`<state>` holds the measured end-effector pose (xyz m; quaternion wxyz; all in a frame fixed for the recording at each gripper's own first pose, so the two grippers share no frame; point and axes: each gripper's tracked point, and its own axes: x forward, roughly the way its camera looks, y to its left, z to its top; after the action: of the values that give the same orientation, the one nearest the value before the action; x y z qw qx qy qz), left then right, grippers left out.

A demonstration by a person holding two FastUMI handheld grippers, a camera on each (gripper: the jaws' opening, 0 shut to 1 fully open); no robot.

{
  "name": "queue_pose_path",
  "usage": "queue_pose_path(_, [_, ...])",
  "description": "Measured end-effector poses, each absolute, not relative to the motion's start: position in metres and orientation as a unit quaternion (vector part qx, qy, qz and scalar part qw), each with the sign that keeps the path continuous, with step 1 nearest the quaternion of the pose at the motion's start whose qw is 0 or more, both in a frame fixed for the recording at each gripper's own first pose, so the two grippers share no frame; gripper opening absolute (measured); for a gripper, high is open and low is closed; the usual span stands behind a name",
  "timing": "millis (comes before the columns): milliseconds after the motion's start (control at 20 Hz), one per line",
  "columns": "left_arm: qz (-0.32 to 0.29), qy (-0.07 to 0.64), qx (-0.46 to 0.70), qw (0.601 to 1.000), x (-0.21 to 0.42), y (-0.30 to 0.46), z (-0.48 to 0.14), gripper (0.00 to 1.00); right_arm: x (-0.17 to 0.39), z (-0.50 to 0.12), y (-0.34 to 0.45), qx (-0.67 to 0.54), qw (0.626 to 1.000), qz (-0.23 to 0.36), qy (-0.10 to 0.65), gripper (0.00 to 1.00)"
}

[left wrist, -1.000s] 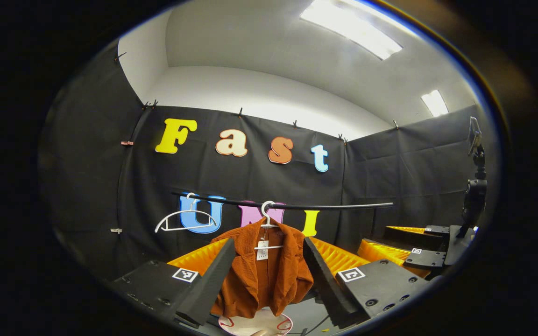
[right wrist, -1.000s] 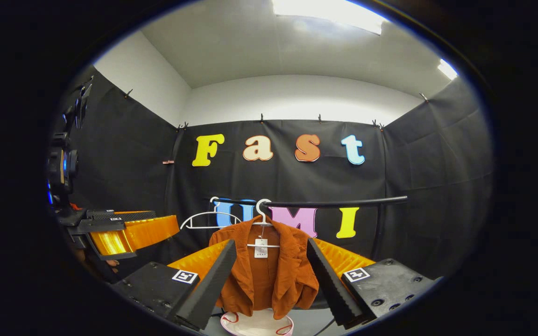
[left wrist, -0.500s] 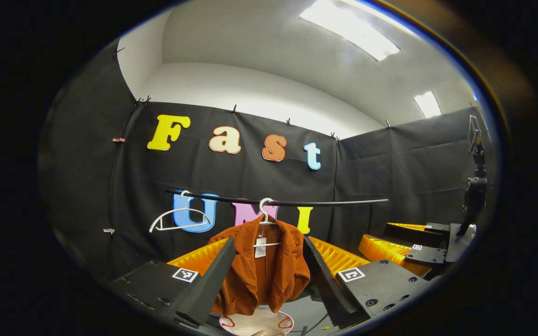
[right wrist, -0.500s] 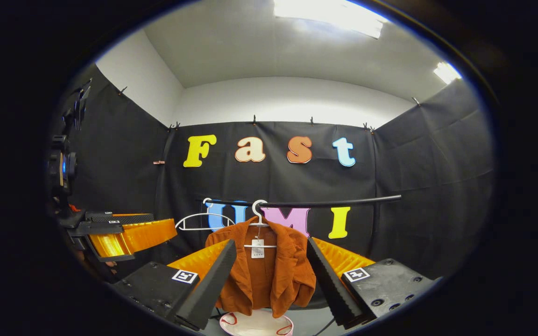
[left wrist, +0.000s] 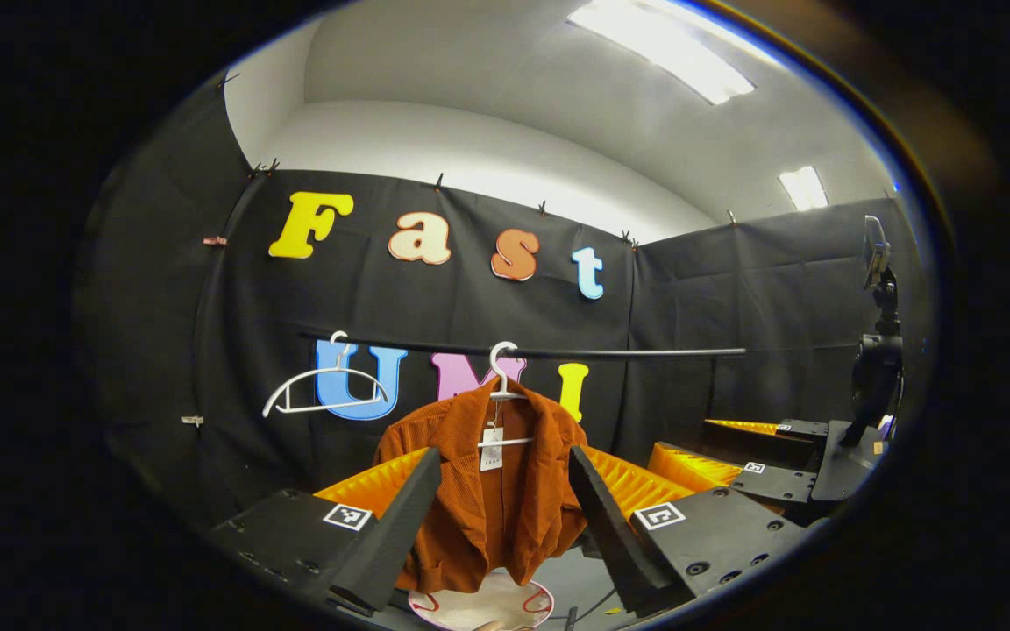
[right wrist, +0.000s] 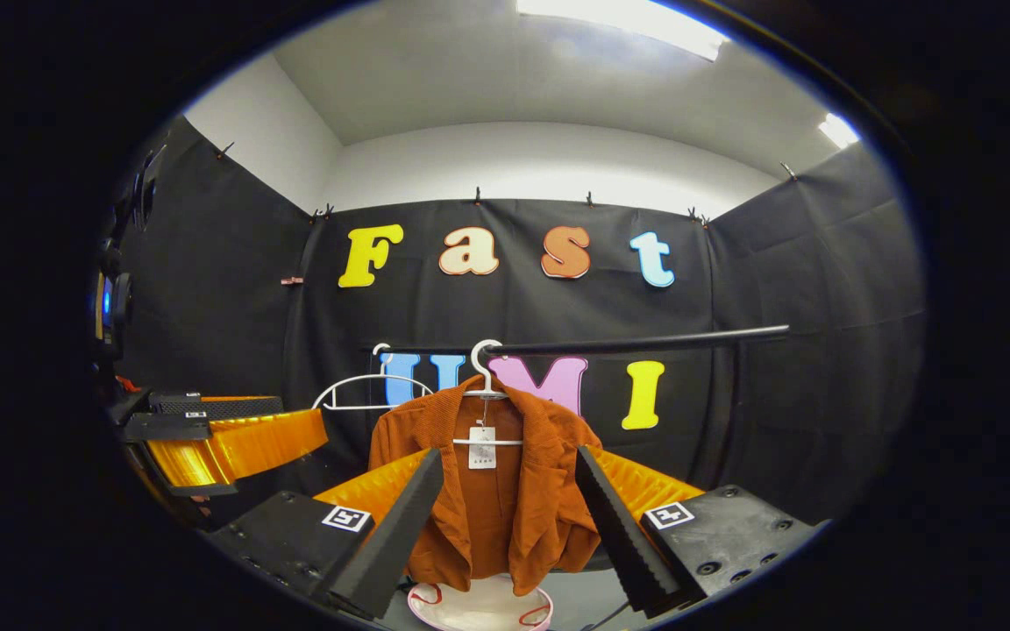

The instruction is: Grasp the clothes on the hanger with both hands and then place them into the laundry hamper below.

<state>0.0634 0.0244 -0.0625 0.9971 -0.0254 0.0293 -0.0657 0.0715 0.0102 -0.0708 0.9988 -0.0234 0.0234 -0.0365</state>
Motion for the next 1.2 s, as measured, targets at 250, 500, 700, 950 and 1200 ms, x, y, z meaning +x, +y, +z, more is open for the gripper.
queue_pose_path(250, [-0.049,0.032,-0.053,0.997,0.127,0.032,-0.105,0.93,0.135,-0.118,-0.007,-0.026,0.999,-0.012,0.030,0.98])
queue_pose_path(500, [0.012,0.044,-0.072,0.996,0.185,0.061,-0.164,0.92,0.183,-0.176,-0.022,-0.010,0.997,0.033,0.070,0.98])
queue_pose_path(700, [0.022,0.082,-0.071,0.994,0.219,0.066,-0.219,0.92,0.209,-0.218,-0.036,-0.017,0.994,0.055,0.097,0.98])
queue_pose_path(950, [0.045,0.121,-0.084,0.988,0.243,0.072,-0.260,0.91,0.228,-0.266,-0.053,0.019,0.987,0.056,0.149,0.98])
queue_pose_path(1200, [0.024,0.133,-0.091,0.987,0.260,0.043,-0.263,0.92,0.244,-0.298,-0.066,0.046,0.981,0.047,0.184,0.97])
